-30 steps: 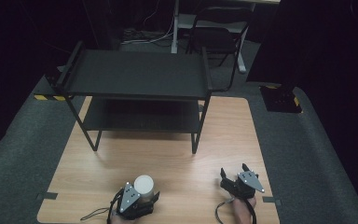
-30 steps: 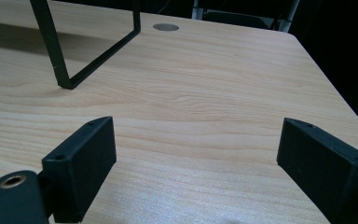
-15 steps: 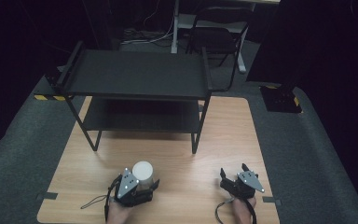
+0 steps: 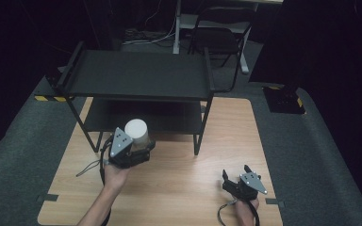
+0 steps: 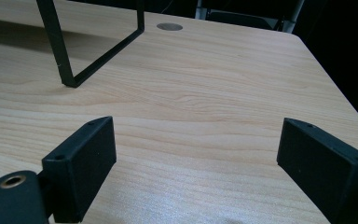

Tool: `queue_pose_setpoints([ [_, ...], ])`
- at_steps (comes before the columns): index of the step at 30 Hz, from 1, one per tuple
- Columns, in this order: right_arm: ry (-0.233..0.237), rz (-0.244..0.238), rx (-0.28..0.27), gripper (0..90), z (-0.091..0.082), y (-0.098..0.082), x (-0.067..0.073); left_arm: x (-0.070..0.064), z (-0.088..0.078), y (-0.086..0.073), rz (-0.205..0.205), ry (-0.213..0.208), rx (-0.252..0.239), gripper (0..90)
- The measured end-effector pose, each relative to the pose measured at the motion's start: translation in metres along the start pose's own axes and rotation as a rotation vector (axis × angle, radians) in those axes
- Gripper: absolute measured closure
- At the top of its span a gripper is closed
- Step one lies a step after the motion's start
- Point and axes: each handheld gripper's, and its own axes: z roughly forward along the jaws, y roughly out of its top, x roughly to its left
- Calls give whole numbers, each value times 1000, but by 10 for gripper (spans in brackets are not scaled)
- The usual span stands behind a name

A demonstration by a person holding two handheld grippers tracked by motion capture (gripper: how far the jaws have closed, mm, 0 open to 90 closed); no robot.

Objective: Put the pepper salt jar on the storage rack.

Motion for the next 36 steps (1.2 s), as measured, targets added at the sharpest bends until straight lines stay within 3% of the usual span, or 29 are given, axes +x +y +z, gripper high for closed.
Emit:
queue_pose_setpoints([
  [3,-1,3,-2,110,0,0,0,2,9,7,-9,35,0,289],
  [4,-2,4,-3,110,0,0,0,3,15,9,-25,63,3,289],
  [11,1,1,-3,109,0,0,0,5,31,12,-65,133,18,290],
  [19,1,0,-3,110,0,0,0,7,43,16,-76,167,26,290],
  [30,1,2,-6,109,0,-1,-1,10,62,11,-93,193,-14,290],
  [36,0,2,-7,109,0,-1,-1,14,72,14,-103,201,-13,290],
])
